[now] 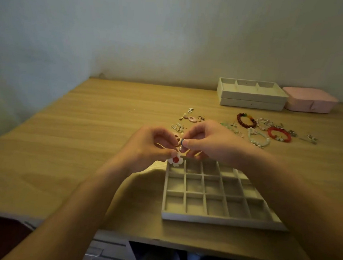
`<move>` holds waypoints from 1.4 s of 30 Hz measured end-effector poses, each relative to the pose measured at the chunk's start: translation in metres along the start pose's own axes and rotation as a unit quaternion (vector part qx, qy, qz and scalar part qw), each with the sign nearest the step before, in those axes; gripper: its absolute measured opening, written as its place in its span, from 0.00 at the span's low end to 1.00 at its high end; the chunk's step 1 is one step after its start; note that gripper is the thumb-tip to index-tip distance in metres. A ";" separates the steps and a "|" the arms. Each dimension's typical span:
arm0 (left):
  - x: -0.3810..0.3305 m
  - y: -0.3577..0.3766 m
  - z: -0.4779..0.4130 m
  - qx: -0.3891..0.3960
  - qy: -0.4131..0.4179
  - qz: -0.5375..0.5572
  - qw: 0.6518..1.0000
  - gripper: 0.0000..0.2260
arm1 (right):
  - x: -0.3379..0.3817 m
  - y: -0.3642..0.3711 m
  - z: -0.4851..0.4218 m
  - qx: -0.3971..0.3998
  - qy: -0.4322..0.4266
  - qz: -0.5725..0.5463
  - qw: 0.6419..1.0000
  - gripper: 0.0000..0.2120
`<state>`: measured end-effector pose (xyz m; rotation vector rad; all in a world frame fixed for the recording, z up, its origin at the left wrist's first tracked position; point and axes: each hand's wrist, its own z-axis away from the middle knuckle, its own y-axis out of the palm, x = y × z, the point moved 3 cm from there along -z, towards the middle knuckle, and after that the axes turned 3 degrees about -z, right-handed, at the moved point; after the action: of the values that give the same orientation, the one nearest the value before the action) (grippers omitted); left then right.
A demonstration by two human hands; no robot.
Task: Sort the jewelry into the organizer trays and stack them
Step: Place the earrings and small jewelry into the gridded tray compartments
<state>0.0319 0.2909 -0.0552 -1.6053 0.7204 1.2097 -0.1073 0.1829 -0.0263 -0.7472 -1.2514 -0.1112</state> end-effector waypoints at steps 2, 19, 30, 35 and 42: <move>0.002 0.002 0.001 -0.013 -0.006 -0.010 1.000 0.11 | -0.002 0.001 -0.001 -0.002 0.003 0.025 1.000 0.04; -0.009 0.013 0.015 -0.076 0.120 -0.414 0.899 0.04 | -0.011 0.006 -0.003 -0.040 -0.076 0.194 0.977 0.03; 0.009 0.004 0.021 -0.031 0.115 -0.361 0.925 0.11 | -0.019 0.012 -0.001 -0.065 -0.070 0.215 0.972 0.05; 0.008 0.005 0.022 -0.003 0.107 -0.374 0.921 0.12 | -0.018 0.017 -0.003 -0.086 -0.064 0.236 0.966 0.06; 0.014 0.005 0.020 0.021 0.078 -0.337 0.938 0.12 | -0.017 0.019 -0.002 -0.088 -0.062 0.267 0.958 0.04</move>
<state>0.0251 0.3088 -0.0706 -1.7221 0.2386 0.5678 -0.1023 0.1908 -0.0507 -1.2383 -1.1260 0.2730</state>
